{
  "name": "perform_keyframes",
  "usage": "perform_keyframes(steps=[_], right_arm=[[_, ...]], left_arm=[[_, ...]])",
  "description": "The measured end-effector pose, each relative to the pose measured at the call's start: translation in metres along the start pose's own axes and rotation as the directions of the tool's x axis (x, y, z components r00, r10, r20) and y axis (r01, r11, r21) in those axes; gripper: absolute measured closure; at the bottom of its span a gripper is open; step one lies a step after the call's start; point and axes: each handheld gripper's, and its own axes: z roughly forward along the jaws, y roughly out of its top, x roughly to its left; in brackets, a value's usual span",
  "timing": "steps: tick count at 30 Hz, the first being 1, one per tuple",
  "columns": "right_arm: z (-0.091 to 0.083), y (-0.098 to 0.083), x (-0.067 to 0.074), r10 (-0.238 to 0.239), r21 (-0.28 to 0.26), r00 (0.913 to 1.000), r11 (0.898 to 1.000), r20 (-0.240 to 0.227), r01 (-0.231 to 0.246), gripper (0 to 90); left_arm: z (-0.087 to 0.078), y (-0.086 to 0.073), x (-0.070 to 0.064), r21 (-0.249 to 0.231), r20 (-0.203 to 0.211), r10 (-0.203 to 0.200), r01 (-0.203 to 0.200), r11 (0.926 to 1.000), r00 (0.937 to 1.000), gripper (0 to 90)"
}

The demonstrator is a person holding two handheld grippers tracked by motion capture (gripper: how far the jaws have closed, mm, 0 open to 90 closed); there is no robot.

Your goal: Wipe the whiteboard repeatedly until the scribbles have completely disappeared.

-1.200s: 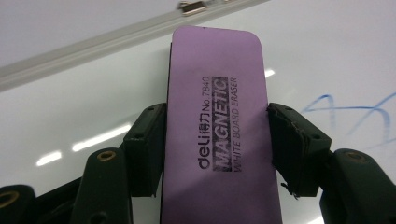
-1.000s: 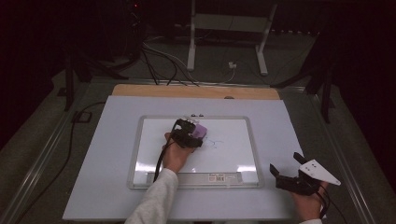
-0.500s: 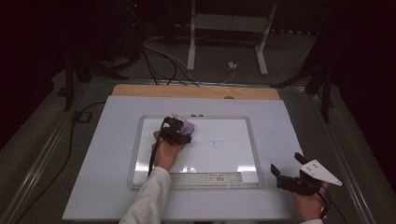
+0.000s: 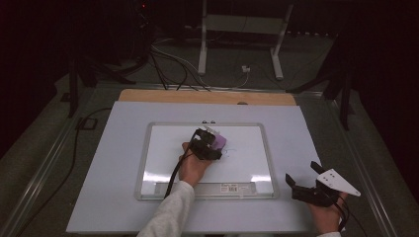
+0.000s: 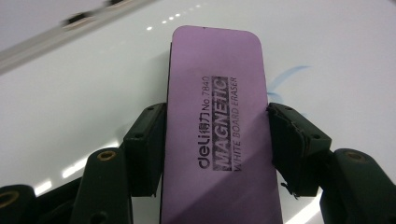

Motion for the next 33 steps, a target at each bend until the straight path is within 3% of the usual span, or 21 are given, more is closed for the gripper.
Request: perform_keyframes(steps=[4, 6, 8, 15, 19, 22, 25, 33], right_arm=[[0.0, 0.0, 0.0, -0.003, 0.0, 1.0, 1.0, -0.002, 0.003, 0.5], [0.0, 0.0, 0.001, -0.004, 0.0, 1.0, 1.0, -0.002, 0.004, 0.5], [0.0, 0.0, 0.001, -0.003, -0.001, 1.0, 1.0, 0.0, 0.003, 0.5], [-0.002, 0.0, -0.002, 0.003, -0.004, 1.0, 1.0, 0.006, -0.003, 0.5], [-0.002, 0.0, -0.002, 0.002, -0.005, 1.0, 1.0, 0.006, -0.002, 0.5], [-0.002, 0.0, -0.001, 0.0, -0.004, 1.0, 1.0, 0.005, 0.0, 0.5], [-0.001, 0.0, 0.0, -0.001, -0.002, 1.0, 1.0, 0.002, 0.001, 0.5], [-0.001, 0.0, 0.0, -0.003, -0.002, 1.0, 1.0, 0.002, 0.003, 0.5]], left_arm=[[0.002, 0.001, -0.019, 0.001, 0.057, 0.04, -0.041, 0.9992, 0.9976, 41.9], [0.002, 0.002, -0.026, 0.0, 0.047, 0.076, -0.076, 0.9971, 0.996, 41.9], [0.002, 0.003, -0.024, 0.002, 0.042, 0.076, -0.076, 0.9971, 0.9962, 41.9], [0.003, 0.004, 0.009, 0.0, -0.031, -0.02, 0.02, 0.9998, 0.9993, 42.0], [0.003, 0.004, 0.02, -0.001, -0.032, -0.066, 0.066, 0.9978, 0.9973, 42.0], [0.003, 0.005, 0.017, 0.001, -0.039, -0.062, 0.062, 0.9981, 0.9973, 41.9], [0.006, 0.007, 0.013, 0.0, -0.012, -0.069, 0.069, 0.9976, 0.9975, 41.9], [0.012, 0.013, -0.016, 0.003, 0.062, -0.024, 0.023, 0.9997, 0.9978, 41.9]])
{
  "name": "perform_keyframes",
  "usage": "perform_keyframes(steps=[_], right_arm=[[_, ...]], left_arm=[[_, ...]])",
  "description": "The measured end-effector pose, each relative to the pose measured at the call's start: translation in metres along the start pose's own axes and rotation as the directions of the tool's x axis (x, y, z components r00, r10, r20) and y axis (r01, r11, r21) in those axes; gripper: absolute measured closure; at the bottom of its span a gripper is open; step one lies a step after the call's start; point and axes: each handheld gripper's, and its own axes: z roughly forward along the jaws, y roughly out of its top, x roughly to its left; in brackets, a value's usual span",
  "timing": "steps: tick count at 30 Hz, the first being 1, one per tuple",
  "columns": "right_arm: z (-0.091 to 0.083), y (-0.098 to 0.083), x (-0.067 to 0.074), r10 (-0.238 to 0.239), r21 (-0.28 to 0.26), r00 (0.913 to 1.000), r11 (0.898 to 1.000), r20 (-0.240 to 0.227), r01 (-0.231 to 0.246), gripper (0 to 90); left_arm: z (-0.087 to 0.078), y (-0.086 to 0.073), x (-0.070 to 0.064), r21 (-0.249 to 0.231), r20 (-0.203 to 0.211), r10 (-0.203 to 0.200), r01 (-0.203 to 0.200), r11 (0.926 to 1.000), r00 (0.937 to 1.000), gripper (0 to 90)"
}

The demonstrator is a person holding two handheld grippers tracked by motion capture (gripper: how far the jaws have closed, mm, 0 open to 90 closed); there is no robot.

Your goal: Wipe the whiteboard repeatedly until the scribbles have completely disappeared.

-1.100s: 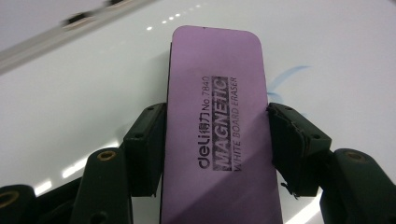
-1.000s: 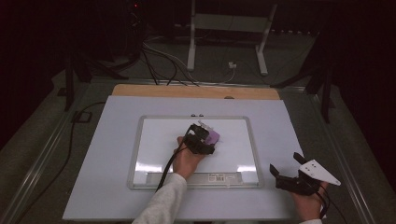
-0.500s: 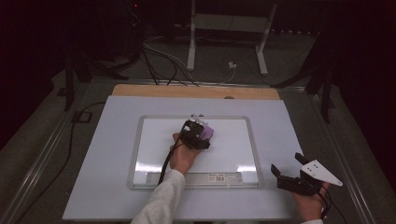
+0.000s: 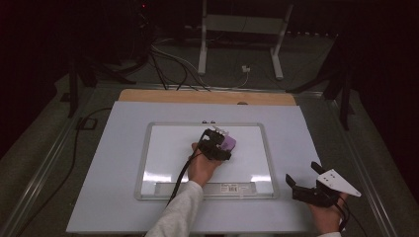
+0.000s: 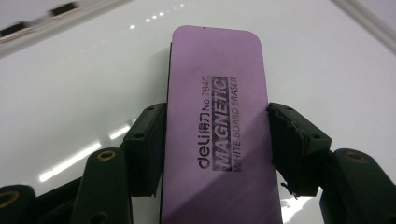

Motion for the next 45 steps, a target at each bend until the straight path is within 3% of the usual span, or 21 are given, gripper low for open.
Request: perform_keyframes(steps=[5, 9, 14, 18, 22, 25, 33, 42, 45], right_arm=[[0.0, 0.0, 0.0, -0.002, 0.001, 1.0, 1.0, -0.001, 0.002, 0.5], [0.0, 0.0, 0.0, 0.0, 0.0, 1.0, 1.0, 0.001, 0.0, 0.5], [-0.001, 0.0, -0.001, 0.001, -0.001, 1.0, 1.0, 0.002, -0.001, 0.5], [-0.001, -0.001, -0.001, 0.004, 0.0, 1.0, 1.0, 0.003, -0.004, 0.5], [-0.001, 0.0, -0.001, 0.002, -0.001, 1.0, 1.0, 0.003, -0.002, 0.5], [-0.001, 0.0, -0.001, 0.002, 0.002, 1.0, 1.0, 0.002, -0.002, 0.5], [0.0, -0.001, -0.001, 0.002, 0.002, 1.0, 1.0, 0.001, -0.002, 0.5], [0.0, 0.0, 0.0, -0.002, 0.002, 1.0, 1.0, -0.001, 0.002, 0.5], [0.0, 0.0, 0.0, -0.001, 0.003, 1.0, 1.0, 0.0, 0.001, 0.5]], left_arm=[[0.003, 0.004, -0.02, 0.014, 0.033, 0.072, -0.072, 0.9973, 0.9969, 41.9], [0.004, 0.005, -0.022, 0.013, 0.038, 0.084, -0.084, 0.9963, 0.9958, 41.9], [0.003, 0.006, -0.01, 0.013, -0.018, 0.054, -0.053, 0.9985, 0.9984, 41.9], [-0.001, 0.006, 0.004, 0.019, -0.082, 0.029, -0.027, 0.9994, 0.9963, 41.9], [-0.003, 0.003, 0.017, 0.012, -0.09, -0.022, 0.023, 0.9997, 0.9957, 41.9], [-0.003, 0.003, 0.016, 0.007, -0.092, -0.023, 0.024, 0.9997, 0.9955, 41.9], [0.0, 0.003, 0.009, 0.006, -0.049, -0.02, 0.021, 0.9998, 0.9986, 41.9], [0.004, 0.004, -0.014, 0.005, 0.026, 0.036, -0.036, 0.9993, 0.999, 41.9], [0.004, 0.003, -0.014, 0.007, 0.037, 0.036, -0.037, 0.9993, 0.9987, 41.9]])
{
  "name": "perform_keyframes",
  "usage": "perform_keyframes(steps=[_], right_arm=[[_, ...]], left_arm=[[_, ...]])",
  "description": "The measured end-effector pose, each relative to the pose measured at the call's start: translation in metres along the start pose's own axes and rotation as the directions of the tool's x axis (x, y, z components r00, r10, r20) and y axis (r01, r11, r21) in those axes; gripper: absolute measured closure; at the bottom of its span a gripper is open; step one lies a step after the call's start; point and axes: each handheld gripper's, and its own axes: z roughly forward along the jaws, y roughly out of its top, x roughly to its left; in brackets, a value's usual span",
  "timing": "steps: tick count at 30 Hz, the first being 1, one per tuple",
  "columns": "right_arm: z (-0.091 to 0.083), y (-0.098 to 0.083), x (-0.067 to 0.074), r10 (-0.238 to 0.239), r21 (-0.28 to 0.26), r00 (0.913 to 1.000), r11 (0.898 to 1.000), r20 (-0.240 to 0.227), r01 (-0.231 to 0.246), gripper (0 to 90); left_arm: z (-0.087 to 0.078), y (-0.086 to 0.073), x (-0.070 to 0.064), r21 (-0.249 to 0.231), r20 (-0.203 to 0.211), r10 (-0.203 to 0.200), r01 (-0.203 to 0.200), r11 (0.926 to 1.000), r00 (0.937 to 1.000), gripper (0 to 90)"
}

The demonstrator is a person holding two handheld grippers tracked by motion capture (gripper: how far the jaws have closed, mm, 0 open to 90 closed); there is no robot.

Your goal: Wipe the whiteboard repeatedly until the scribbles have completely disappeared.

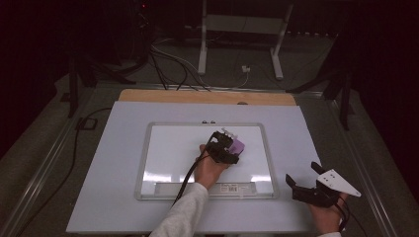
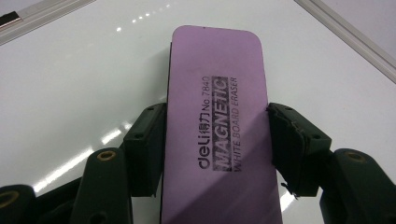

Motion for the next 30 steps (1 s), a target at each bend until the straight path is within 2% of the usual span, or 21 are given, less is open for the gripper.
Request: perform_keyframes(steps=[1, 4, 10, 15, 23, 30], right_arm=[[0.0, 0.0, 0.0, 0.0, 0.0, 1.0, 1.0, 0.001, 0.0, 0.5], [-0.001, 0.0, -0.001, 0.001, -0.003, 1.0, 1.0, 0.001, -0.001, 0.5], [-0.001, -0.001, -0.001, 0.003, -0.001, 1.0, 1.0, 0.003, -0.003, 0.5], [-0.001, 0.0, -0.001, 0.002, -0.002, 1.0, 1.0, 0.003, -0.002, 0.5], [0.0, 0.0, 0.0, 0.001, -0.003, 1.0, 1.0, 0.0, -0.001, 0.5], [-0.002, 0.0, -0.001, 0.001, -0.004, 1.0, 1.0, 0.002, -0.001, 0.5]], left_arm=[[0.0, 0.0, 0.001, 0.003, 0.002, -0.006, 0.006, 1.0, 1.0, 41.9], [-0.003, 0.0, 0.006, 0.005, -0.03, -0.012, 0.012, 0.9999, 0.9995, 41.9], [-0.012, -0.008, 0.029, -0.007, -0.085, -0.076, 0.076, 0.9971, 0.9934, 41.9], [-0.023, -0.013, 0.04, -0.037, -0.087, -0.106, 0.104, 0.9939, 0.9905, 41.9], [-0.044, -0.021, 0.045, -0.073, -0.099, -0.115, 0.108, 0.9914, 0.9884, 41.9], [-0.064, -0.033, 0.055, -0.119, -0.12, -0.151, 0.137, 0.9834, 0.9813, 41.8]])
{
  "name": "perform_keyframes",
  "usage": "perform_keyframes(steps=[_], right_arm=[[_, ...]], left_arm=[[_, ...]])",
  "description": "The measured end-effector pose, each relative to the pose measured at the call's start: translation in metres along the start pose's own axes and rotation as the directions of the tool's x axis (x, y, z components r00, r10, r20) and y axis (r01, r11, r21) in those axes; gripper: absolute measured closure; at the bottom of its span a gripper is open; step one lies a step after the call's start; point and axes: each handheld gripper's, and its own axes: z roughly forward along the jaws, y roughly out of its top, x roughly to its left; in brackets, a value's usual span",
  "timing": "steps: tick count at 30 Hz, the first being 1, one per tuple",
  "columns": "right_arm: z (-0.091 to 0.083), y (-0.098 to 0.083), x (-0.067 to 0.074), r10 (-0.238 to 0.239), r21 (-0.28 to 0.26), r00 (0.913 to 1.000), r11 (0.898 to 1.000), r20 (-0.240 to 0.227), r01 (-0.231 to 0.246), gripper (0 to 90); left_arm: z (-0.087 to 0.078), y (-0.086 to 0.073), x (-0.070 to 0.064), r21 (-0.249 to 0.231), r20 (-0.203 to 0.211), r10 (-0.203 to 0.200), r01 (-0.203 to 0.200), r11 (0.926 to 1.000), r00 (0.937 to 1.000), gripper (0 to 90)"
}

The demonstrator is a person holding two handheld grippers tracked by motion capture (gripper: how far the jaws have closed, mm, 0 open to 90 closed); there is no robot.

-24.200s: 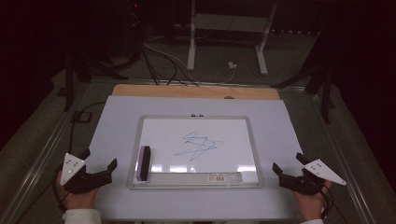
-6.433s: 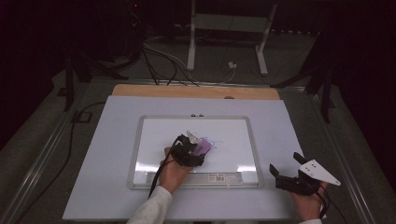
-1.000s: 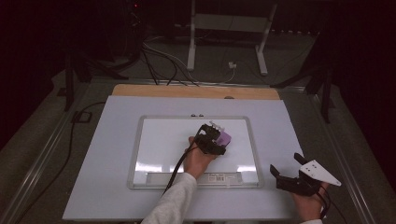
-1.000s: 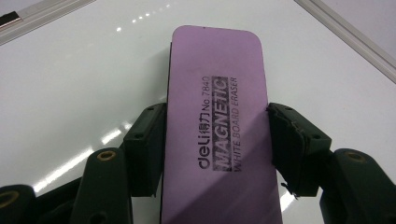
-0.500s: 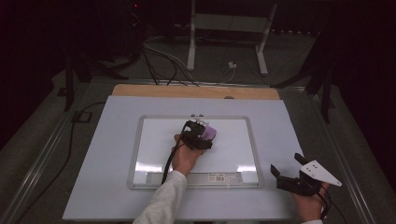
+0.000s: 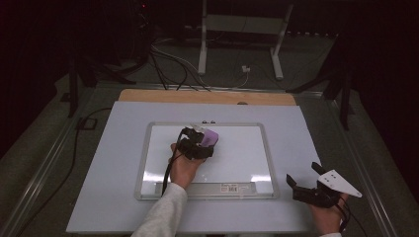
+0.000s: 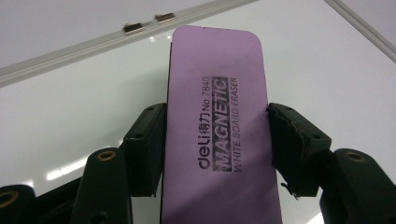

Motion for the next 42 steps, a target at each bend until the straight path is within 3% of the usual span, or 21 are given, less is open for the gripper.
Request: perform_keyframes(steps=[13, 23, 34, 42], right_arm=[[0.0, 0.0, 0.001, 0.001, 0.002, 1.0, 1.0, 0.004, -0.001, 0.5], [0.0, -0.001, 0.001, 0.003, 0.003, 1.0, 1.0, 0.002, -0.003, 0.5], [0.001, -0.001, 0.002, 0.002, 0.007, 1.0, 1.0, -0.002, -0.002, 0.5], [0.001, -0.001, 0.003, 0.001, 0.009, 1.0, 1.0, -0.004, -0.001, 0.5]], left_arm=[[-0.028, -0.02, 0.027, -0.045, -0.029, -0.064, 0.062, 0.997, 0.9975, 41.8], [-0.052, -0.045, 0.044, -0.069, -0.056, -0.129, 0.125, 0.9898, 0.99, 41.7], [-0.075, -0.079, 0.06, -0.061, -0.122, -0.159, 0.153, 0.9864, 0.9798, 41.7], [-0.074, -0.103, 0.068, -0.023, -0.144, -0.177, 0.176, 0.9841, 0.9736, 41.6]])
